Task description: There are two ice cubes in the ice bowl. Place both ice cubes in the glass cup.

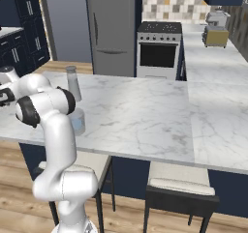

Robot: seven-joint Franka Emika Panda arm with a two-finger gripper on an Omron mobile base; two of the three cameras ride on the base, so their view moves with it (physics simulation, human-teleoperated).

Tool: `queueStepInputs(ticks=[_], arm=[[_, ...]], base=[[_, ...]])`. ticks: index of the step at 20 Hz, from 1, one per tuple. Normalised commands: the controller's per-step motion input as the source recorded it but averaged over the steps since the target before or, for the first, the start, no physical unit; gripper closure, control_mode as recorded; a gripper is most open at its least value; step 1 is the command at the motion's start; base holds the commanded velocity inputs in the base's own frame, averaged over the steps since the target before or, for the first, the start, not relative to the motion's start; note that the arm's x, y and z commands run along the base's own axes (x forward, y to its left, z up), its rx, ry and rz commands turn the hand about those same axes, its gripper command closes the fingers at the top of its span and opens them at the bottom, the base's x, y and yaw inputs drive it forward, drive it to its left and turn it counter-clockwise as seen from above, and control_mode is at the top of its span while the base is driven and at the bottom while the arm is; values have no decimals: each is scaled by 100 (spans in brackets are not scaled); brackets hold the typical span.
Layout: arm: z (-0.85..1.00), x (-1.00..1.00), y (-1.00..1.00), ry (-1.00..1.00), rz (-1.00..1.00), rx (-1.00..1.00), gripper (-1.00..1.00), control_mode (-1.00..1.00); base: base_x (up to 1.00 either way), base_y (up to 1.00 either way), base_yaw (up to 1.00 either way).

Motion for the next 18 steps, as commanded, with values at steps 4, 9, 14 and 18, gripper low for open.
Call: queueStepInputs(ticks=[4, 9, 14, 18], arm=[[-36, 0, -19, 0, 10, 0, -100, -100], [-20, 16, -17, -3, 3, 0, -100, -100], [-11, 35, 2, 0, 0, 0, -100, -100], [-20, 33, 7, 0, 0, -1, -100, -100]], base=[[0, 0, 0], [0, 0, 0], [0, 0, 0], [0, 0, 0]])
